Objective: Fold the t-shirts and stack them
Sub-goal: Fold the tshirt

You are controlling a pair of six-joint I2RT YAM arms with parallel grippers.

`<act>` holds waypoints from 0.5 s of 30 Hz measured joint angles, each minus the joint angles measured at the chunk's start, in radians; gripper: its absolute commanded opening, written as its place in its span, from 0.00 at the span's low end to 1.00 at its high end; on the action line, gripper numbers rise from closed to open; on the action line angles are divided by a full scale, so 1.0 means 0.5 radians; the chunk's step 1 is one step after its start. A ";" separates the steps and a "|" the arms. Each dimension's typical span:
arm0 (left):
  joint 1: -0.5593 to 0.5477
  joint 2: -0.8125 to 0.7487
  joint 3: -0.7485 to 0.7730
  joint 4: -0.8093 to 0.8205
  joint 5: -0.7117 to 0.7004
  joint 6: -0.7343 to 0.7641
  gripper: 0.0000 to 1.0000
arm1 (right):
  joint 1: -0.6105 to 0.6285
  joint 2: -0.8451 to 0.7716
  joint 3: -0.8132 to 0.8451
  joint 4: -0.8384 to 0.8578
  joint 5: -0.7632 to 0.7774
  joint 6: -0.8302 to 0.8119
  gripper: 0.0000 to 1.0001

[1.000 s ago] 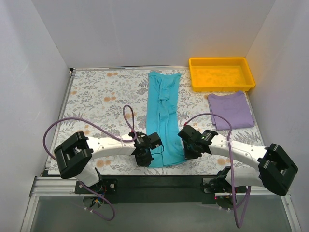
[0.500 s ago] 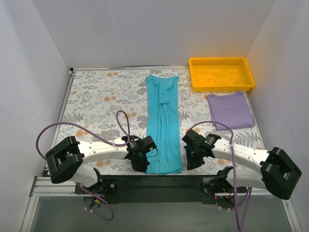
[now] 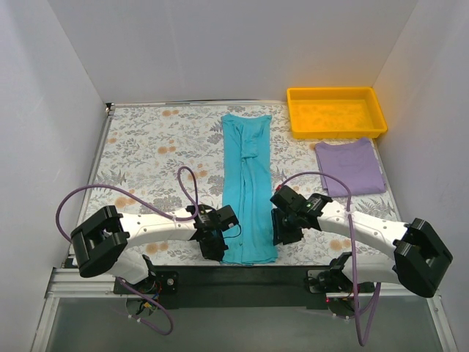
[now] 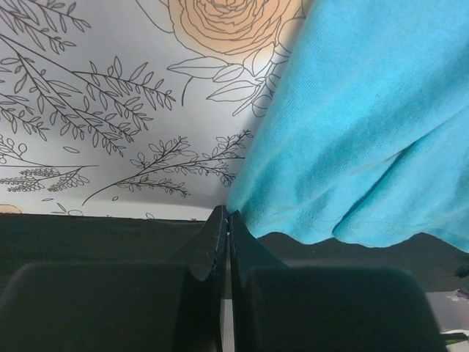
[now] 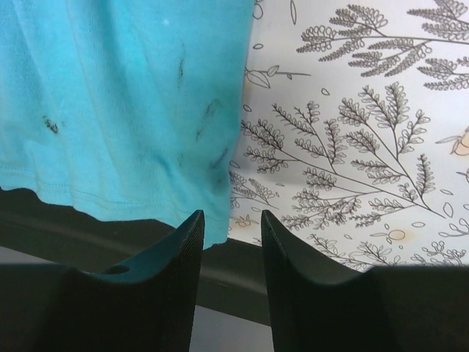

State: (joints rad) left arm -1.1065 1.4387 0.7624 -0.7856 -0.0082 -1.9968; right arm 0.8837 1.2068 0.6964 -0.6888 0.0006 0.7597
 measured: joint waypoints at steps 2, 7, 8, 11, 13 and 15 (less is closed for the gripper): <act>0.000 0.005 0.000 -0.001 0.000 0.000 0.00 | 0.000 0.036 -0.001 0.034 -0.007 0.005 0.37; 0.000 0.018 0.000 -0.001 0.000 0.000 0.00 | 0.001 0.092 -0.079 0.195 -0.088 0.044 0.33; 0.000 0.018 0.000 -0.001 0.000 0.000 0.00 | 0.001 0.099 -0.101 0.214 -0.105 0.049 0.27; 0.000 0.018 0.000 -0.001 0.005 0.000 0.00 | 0.002 0.104 -0.173 0.266 -0.146 0.053 0.04; 0.000 0.018 0.000 -0.005 0.022 0.000 0.00 | 0.004 0.101 -0.214 0.277 -0.166 0.063 0.01; 0.000 0.018 0.013 -0.037 0.040 -0.001 0.00 | 0.004 0.069 -0.241 0.256 -0.165 0.083 0.01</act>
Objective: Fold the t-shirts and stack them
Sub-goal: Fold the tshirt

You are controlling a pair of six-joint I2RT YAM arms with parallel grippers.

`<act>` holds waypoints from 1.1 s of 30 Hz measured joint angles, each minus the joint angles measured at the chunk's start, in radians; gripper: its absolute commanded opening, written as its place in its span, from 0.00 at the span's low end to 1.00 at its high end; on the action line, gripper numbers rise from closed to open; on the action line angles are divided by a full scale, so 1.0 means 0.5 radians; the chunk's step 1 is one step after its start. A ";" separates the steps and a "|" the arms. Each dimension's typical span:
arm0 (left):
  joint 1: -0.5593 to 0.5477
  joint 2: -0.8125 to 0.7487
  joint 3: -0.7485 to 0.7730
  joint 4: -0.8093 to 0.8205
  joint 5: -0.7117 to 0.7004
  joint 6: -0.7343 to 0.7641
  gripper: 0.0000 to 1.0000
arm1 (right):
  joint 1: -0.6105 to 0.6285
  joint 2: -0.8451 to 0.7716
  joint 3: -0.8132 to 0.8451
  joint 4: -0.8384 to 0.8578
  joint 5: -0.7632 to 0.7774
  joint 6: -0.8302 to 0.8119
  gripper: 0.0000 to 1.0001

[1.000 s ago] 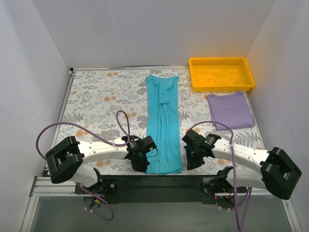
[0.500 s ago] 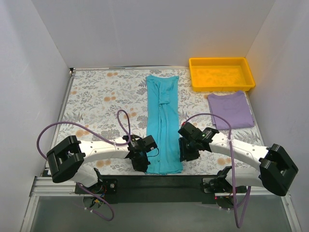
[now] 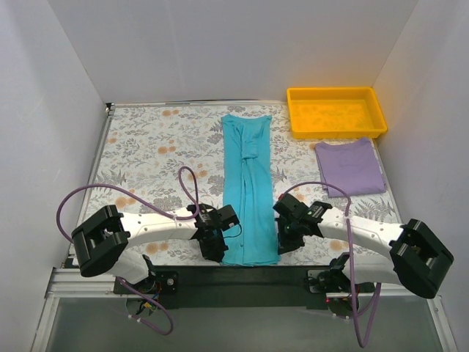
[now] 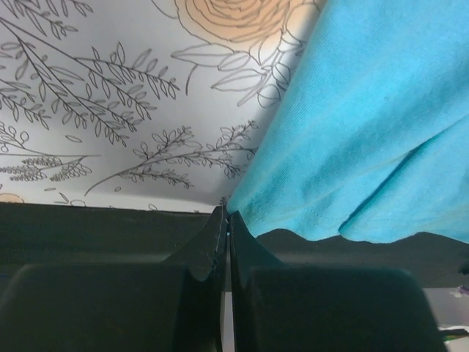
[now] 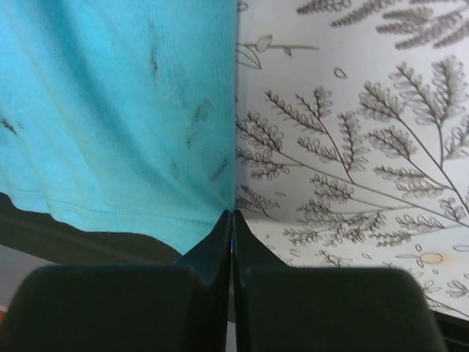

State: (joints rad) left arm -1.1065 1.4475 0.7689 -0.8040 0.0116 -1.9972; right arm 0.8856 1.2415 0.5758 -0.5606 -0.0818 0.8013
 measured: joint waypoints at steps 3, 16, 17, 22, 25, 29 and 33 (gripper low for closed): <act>0.000 -0.005 0.030 -0.036 0.040 0.001 0.00 | 0.000 -0.130 -0.022 -0.057 0.009 0.018 0.01; -0.008 -0.032 0.002 0.055 0.208 0.001 0.00 | 0.015 -0.262 -0.092 -0.175 0.005 0.105 0.38; -0.009 -0.032 0.002 0.060 0.211 0.001 0.00 | 0.021 -0.262 -0.085 -0.175 0.004 0.116 0.38; -0.014 -0.032 0.002 0.081 0.215 0.001 0.00 | 0.074 -0.254 -0.083 -0.162 -0.009 0.171 0.39; -0.017 -0.032 0.002 0.097 0.217 0.001 0.00 | 0.105 -0.253 -0.100 -0.118 -0.027 0.207 0.39; -0.017 -0.032 0.002 0.099 0.217 0.001 0.00 | 0.130 -0.258 -0.101 -0.104 -0.040 0.258 0.40; -0.017 -0.032 0.002 0.105 0.216 0.001 0.00 | 0.131 -0.324 -0.101 -0.100 -0.033 0.309 0.43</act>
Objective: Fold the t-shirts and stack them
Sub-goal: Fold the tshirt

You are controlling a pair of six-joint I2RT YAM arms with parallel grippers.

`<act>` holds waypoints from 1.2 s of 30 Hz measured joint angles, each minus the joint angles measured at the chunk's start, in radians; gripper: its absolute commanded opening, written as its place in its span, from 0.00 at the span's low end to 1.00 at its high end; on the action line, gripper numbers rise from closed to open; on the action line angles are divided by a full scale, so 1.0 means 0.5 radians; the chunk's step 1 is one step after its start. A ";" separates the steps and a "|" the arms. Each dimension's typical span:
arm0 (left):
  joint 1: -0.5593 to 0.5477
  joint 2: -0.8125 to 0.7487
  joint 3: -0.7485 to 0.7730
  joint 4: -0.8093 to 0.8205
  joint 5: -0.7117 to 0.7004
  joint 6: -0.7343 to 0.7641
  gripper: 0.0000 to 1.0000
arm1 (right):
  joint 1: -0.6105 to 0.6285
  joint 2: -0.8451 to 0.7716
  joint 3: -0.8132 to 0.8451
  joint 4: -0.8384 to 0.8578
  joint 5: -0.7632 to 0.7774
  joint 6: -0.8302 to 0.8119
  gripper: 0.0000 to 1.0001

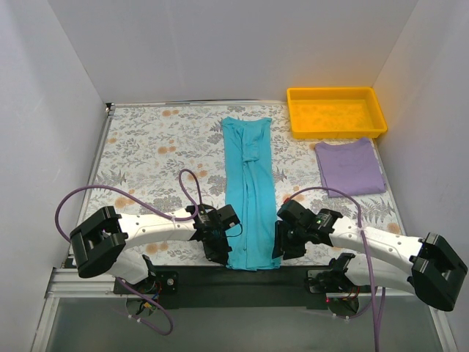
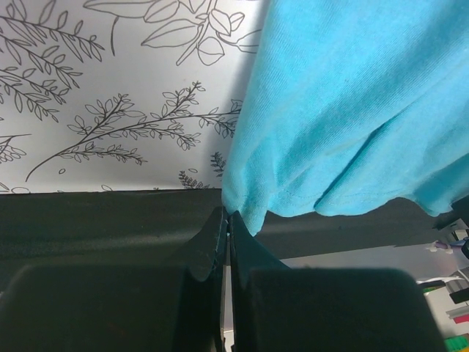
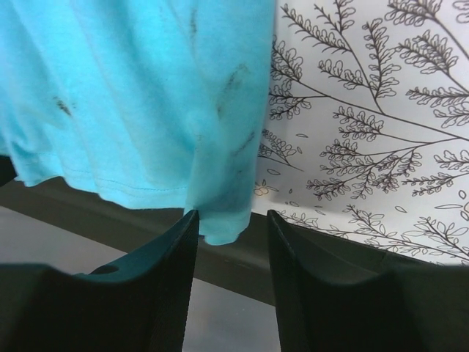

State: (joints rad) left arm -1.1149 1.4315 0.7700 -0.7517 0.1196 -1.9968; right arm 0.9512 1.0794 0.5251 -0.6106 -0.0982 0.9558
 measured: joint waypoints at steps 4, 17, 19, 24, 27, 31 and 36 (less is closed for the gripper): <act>0.000 0.002 0.000 0.005 0.000 0.000 0.00 | 0.000 -0.090 0.001 -0.001 0.041 0.052 0.45; 0.000 0.040 0.010 0.005 -0.001 0.000 0.00 | 0.043 0.007 -0.081 0.041 0.055 0.115 0.34; 0.000 0.040 0.010 0.004 -0.002 0.000 0.00 | 0.050 0.002 -0.095 0.056 0.042 0.115 0.27; 0.000 0.039 0.010 -0.004 -0.002 0.000 0.00 | 0.053 -0.027 -0.140 0.076 0.014 0.111 0.06; 0.000 0.031 0.010 -0.013 -0.002 0.000 0.00 | 0.054 -0.065 -0.153 0.069 0.010 0.108 0.01; 0.000 -0.011 0.018 -0.025 0.010 0.008 0.00 | 0.054 -0.133 -0.151 0.006 0.010 0.081 0.01; 0.001 -0.065 0.107 -0.066 0.056 0.059 0.00 | 0.050 -0.153 -0.037 -0.144 0.003 0.018 0.01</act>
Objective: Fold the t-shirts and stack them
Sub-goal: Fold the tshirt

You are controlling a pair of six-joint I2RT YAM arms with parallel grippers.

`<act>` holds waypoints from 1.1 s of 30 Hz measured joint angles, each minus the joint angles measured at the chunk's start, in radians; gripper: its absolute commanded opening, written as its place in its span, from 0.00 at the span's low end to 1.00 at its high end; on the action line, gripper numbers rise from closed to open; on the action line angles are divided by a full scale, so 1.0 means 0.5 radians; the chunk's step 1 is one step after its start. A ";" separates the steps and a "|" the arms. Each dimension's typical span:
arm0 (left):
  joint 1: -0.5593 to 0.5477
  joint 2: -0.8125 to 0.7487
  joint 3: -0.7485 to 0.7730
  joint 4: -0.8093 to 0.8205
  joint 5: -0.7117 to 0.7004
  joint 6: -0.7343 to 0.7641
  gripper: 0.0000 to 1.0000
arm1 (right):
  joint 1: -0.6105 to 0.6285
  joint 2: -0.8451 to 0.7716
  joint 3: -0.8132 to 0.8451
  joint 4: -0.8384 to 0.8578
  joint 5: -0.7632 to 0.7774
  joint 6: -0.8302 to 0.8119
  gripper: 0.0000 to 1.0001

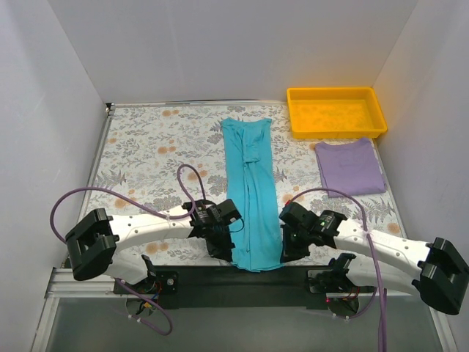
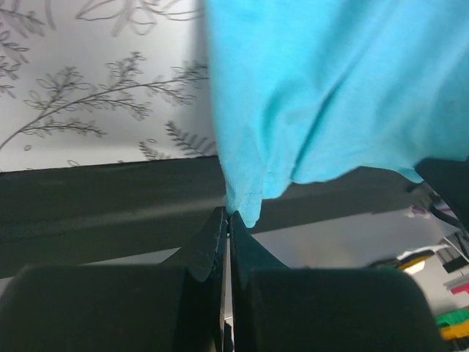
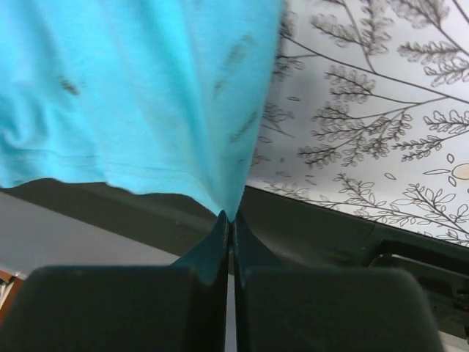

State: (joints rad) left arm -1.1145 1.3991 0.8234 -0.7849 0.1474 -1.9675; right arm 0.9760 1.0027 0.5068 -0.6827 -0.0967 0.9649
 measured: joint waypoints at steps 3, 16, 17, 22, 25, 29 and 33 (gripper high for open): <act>0.053 -0.024 0.052 0.002 0.024 0.050 0.00 | -0.055 0.025 0.135 -0.053 -0.006 -0.075 0.01; 0.945 0.418 0.781 0.072 -0.059 0.612 0.00 | -0.774 0.806 1.143 -0.082 0.186 -0.856 0.01; 0.986 0.493 0.874 0.082 -0.081 0.658 0.00 | -0.808 0.875 1.239 -0.073 0.204 -0.910 0.01; 1.147 0.805 1.185 0.163 -0.240 0.849 0.00 | -0.912 1.207 1.624 0.009 0.270 -1.156 0.01; 1.216 0.929 1.257 0.213 -0.304 0.932 0.00 | -0.960 1.379 1.740 0.085 0.291 -1.260 0.01; 1.254 1.062 1.310 0.289 -0.326 1.016 0.00 | -1.010 1.525 1.763 0.156 0.291 -1.345 0.01; 1.256 1.199 1.359 0.374 -0.325 1.080 0.00 | -1.057 1.620 1.785 0.201 0.286 -1.398 0.01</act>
State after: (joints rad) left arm -0.4866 1.9984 1.5028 -0.5980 -0.0151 -1.4273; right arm 0.4473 1.8126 1.3991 -0.5819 0.0463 0.2657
